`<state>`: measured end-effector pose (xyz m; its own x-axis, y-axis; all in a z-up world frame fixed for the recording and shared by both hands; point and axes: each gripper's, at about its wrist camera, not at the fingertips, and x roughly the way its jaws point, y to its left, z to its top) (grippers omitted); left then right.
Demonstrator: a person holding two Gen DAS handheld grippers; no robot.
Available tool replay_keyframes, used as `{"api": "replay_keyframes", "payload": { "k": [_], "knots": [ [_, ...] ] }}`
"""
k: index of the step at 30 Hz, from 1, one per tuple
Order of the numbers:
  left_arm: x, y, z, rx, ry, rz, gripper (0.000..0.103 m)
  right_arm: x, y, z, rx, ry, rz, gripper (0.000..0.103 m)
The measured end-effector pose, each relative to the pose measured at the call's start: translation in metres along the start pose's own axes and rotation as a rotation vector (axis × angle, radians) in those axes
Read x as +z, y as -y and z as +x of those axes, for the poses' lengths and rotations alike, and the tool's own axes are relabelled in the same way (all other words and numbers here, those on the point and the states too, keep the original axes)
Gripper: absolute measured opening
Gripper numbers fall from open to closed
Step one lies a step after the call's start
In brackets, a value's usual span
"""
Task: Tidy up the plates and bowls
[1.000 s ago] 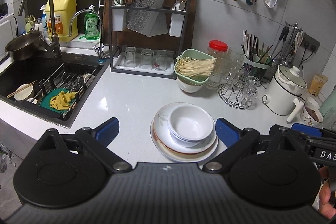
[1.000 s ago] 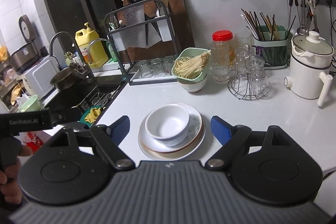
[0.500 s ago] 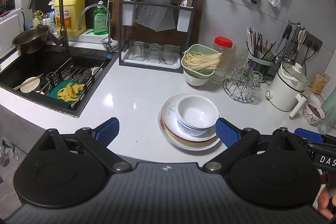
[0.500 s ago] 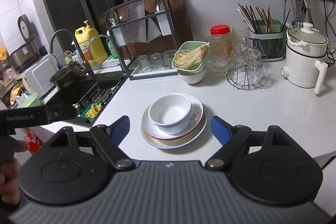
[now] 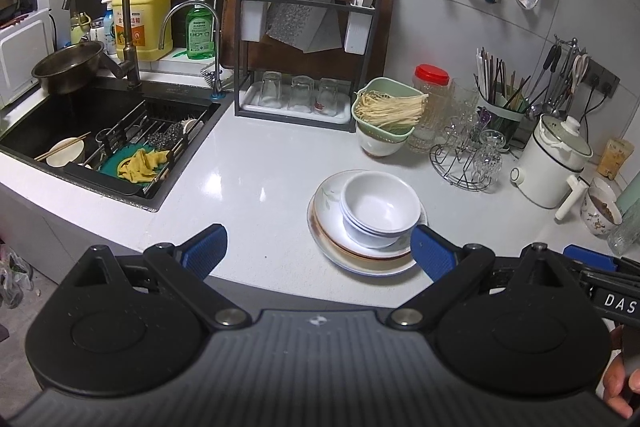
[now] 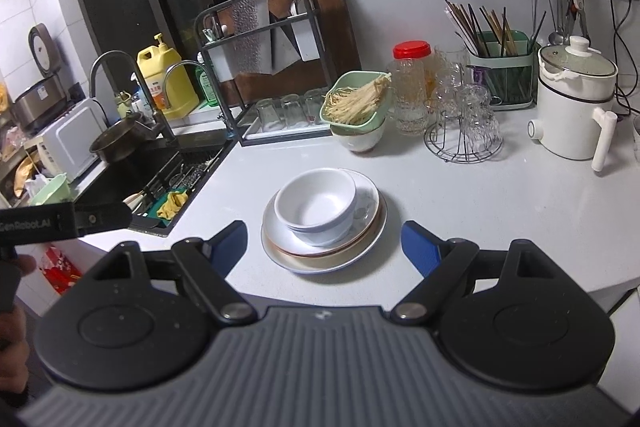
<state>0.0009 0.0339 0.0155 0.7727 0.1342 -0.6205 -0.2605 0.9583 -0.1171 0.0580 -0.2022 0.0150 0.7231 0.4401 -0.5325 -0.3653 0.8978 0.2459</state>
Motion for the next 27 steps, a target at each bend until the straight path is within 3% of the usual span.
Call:
{"api": "replay_keyframes", "payload": {
  "k": [27],
  "knots": [
    [-0.0059, 0.0027, -0.0020, 0.001, -0.019, 0.010, 0.100, -0.0078, -0.0031, -0.0021, -0.018, -0.007, 0.006, 0.085]
  ]
}}
